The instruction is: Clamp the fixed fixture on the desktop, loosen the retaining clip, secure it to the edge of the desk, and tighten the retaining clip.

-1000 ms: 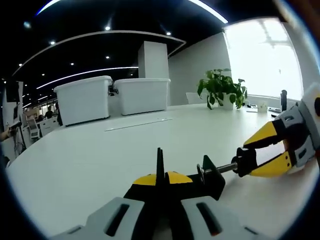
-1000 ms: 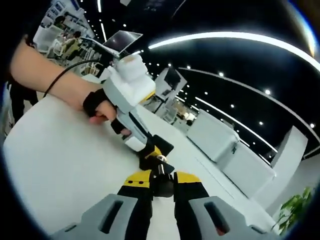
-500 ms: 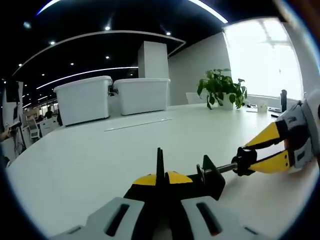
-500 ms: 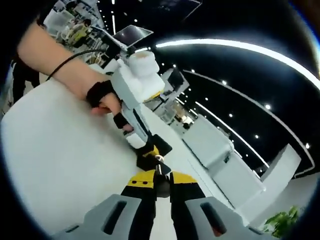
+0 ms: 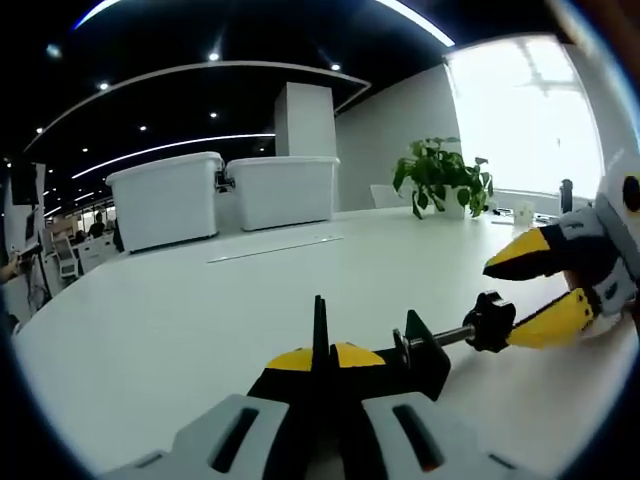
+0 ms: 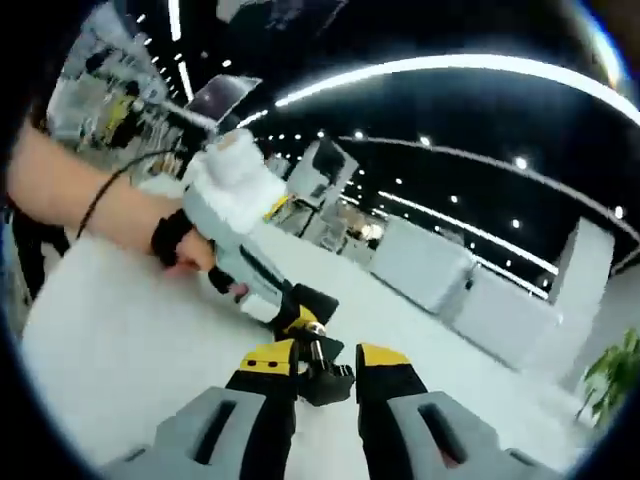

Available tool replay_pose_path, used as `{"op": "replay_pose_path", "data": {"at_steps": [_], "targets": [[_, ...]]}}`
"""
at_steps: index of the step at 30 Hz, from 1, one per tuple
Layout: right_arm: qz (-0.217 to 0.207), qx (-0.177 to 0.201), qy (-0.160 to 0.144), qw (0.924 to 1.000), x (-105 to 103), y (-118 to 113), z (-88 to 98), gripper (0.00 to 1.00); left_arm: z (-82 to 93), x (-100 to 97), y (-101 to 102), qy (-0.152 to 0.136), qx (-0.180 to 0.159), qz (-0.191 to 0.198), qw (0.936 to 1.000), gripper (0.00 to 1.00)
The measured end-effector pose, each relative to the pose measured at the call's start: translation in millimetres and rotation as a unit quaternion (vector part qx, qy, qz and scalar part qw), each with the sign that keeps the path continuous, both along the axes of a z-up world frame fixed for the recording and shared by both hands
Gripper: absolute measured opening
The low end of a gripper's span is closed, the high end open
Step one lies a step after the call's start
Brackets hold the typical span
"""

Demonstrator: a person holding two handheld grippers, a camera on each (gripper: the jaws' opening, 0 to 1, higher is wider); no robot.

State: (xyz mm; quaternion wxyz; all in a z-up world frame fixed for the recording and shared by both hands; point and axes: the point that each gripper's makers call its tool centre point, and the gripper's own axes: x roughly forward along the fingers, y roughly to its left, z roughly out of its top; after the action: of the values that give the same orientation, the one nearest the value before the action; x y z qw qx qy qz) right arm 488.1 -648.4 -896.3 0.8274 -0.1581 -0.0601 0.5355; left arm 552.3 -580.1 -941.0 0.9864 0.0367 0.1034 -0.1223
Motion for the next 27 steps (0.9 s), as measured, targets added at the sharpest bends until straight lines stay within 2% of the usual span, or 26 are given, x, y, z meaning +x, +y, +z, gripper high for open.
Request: {"op": "replay_pose_path", "data": {"at_steps": [1, 2, 3, 4, 5, 6, 8, 16, 19, 20, 24, 27], "targets": [[0.001, 0.018, 0.039, 0.9991, 3.3, -2.1, 0.6, 0.25, 0.0, 0.1, 0.0, 0.000, 0.000, 0.000, 1.0000, 0.05], [0.005, 0.043, 0.087, 0.9953, 7.1, -4.2, 1.5, 0.25, 0.0, 0.3, 0.1, 0.000, 0.000, 0.000, 1.0000, 0.05], [0.005, 0.057, 0.122, 0.9909, 9.2, -5.9, -0.3, 0.25, 0.0, 0.4, 0.1, 0.000, 0.000, 0.000, 1.0000, 0.05], [0.005, 0.064, 0.143, 0.9876, 11.1, -6.9, -1.5, 0.25, 0.1, 0.4, 0.0, 0.000, 0.000, 0.000, 1.0000, 0.05], [0.005, 0.066, 0.151, 0.9862, 11.4, -7.4, -2.8, 0.25, 0.0, 0.4, 0.0, 0.000, 0.000, 0.000, 1.0000, 0.05], [-0.001, 0.072, 0.197, 0.9778, 16.3, -9.6, -11.2, 0.25, 0.1, 0.7, 0.1, 0.000, 0.000, 0.000, 1.0000, 0.05], [-0.004, 0.064, 0.230, 0.9711, 18.6, -8.9, -21.6, 0.24, 0.1, 0.9, 0.2, 0.000, 0.000, 0.000, 1.0000, 0.05], [0.008, 0.056, 0.217, 0.9746, 10.7, -5.0, -22.7, 0.22, 0.1, 0.2, -0.4, -0.001, 0.002, 0.000, 1.0000, 0.05], [0.003, 0.029, 0.158, 0.9870, 11.8, -3.3, -26.1, 0.22, 0.6, 0.4, -0.3, -0.003, 0.003, 0.000, 1.0000, 0.05], [0.003, 0.029, 0.154, 0.9877, 10.7, -3.0, -25.9, 0.22, 0.9, 0.6, -0.2, -0.004, 0.004, 0.000, 1.0000, 0.05], [0.003, 0.032, 0.167, 0.9854, 11.4, -2.2, -25.9, 0.22, 1.0, 0.3, -0.4, -0.004, 0.003, 0.000, 1.0000, 0.05], [0.001, 0.018, 0.127, 0.9918, 10.5, -0.8, -23.6, 0.21, 0.2, -0.1, -0.4, -0.001, 0.000, 0.001, 1.0000, 0.05]]}}
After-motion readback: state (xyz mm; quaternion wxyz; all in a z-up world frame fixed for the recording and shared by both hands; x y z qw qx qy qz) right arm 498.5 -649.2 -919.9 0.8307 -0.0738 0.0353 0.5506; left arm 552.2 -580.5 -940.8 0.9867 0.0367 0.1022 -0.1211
